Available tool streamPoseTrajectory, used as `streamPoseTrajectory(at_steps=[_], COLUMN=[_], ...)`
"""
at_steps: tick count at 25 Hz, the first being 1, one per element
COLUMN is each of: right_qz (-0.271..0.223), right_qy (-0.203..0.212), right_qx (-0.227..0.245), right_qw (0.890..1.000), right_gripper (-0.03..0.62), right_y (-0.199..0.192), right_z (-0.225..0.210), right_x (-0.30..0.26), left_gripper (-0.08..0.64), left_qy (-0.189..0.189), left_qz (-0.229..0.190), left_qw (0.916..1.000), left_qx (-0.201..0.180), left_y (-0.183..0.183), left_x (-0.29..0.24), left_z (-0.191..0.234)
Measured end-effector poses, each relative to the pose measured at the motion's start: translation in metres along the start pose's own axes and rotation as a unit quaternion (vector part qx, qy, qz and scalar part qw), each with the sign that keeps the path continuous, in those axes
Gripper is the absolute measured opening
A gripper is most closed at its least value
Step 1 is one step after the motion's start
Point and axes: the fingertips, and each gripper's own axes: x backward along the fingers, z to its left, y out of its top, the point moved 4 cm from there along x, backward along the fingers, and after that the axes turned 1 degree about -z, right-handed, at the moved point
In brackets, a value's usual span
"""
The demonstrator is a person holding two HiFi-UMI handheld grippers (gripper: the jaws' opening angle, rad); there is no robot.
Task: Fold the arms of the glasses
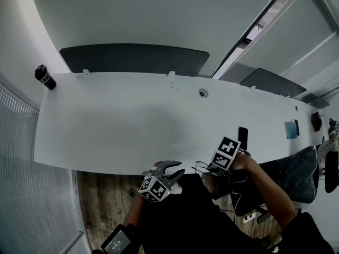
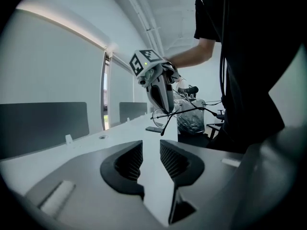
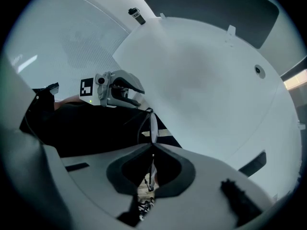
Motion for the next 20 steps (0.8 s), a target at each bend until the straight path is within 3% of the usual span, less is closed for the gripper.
streamPoseTrajectory(at_steps=[8, 15, 20], right_qz=[-0.015, -0.033, -0.038], right_qy=[0.012, 0.011, 0.006], right_qx=[0.01, 0.02, 0.021], right_qw=[1.0, 0.999, 0.999], right_gripper=[0.018, 0.018, 0.018], right_y=[0.002, 0.012, 0.019], right_z=[0.007, 0.007, 0.005], right_x=[0.008, 0.02, 0.021], left_gripper=[0.124, 0.118, 0.057], left_qy=[-0.06, -0.057, -0.05], left_qz=[-0.025, -0.039, -0.042], left_qw=[0.9974, 0.9971, 0.9972], left_qx=[-0.03, -0.032, -0.036], left_y=[0.022, 0.034, 0.035], left_x=[-0.023, -0.026, -0.022], left_z=[-0.014, -0.006, -0.003])
